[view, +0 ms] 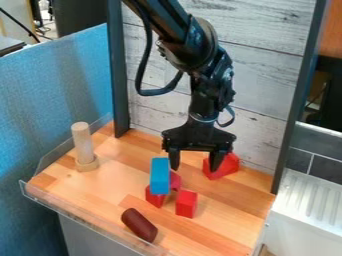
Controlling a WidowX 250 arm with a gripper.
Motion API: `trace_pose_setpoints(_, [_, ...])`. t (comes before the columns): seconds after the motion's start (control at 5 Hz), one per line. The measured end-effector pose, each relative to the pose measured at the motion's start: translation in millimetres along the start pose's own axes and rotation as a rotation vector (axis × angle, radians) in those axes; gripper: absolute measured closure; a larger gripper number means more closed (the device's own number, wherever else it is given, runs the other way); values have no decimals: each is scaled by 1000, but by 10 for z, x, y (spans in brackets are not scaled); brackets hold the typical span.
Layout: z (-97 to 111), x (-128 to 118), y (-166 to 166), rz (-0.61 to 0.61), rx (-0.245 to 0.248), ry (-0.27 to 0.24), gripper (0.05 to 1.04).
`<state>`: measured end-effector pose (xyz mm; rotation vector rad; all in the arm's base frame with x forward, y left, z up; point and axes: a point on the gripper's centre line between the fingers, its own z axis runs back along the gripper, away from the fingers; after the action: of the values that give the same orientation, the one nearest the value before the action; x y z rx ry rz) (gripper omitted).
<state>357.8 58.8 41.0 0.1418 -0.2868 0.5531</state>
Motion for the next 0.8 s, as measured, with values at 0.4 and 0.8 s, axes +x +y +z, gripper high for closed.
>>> trace_pose_setpoints(0.4, [-150,187,283,39,36,4,83])
trace_pose_setpoints(0.8, [-189,207,476,24,62,11,83])
